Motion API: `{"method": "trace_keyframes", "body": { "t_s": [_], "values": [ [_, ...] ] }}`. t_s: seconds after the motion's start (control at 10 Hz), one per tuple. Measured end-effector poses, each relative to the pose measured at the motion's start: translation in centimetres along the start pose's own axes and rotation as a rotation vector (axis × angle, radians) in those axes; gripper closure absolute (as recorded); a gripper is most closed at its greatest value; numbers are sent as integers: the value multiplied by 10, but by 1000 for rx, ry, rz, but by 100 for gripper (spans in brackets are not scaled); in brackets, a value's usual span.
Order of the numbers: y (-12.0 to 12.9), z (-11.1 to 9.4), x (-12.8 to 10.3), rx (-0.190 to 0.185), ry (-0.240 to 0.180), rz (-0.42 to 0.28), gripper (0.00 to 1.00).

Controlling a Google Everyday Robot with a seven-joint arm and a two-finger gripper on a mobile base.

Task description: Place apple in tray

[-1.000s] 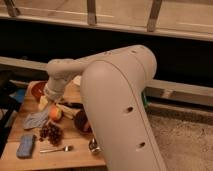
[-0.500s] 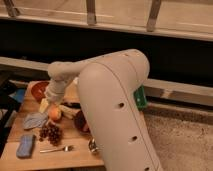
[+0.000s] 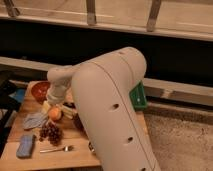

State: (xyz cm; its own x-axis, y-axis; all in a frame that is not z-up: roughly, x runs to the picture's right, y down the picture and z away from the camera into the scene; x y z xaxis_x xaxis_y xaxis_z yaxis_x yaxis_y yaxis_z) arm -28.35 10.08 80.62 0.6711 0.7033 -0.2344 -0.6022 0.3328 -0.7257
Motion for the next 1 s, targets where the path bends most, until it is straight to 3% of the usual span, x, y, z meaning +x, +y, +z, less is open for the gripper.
{"method": "trace_keyframes", "body": {
  "t_s": [0.5, 1.0],
  "values": [
    [-14, 21, 0, 21, -61, 24, 35],
    [-25, 35, 7, -16, -99, 75, 35]
  ]
}}
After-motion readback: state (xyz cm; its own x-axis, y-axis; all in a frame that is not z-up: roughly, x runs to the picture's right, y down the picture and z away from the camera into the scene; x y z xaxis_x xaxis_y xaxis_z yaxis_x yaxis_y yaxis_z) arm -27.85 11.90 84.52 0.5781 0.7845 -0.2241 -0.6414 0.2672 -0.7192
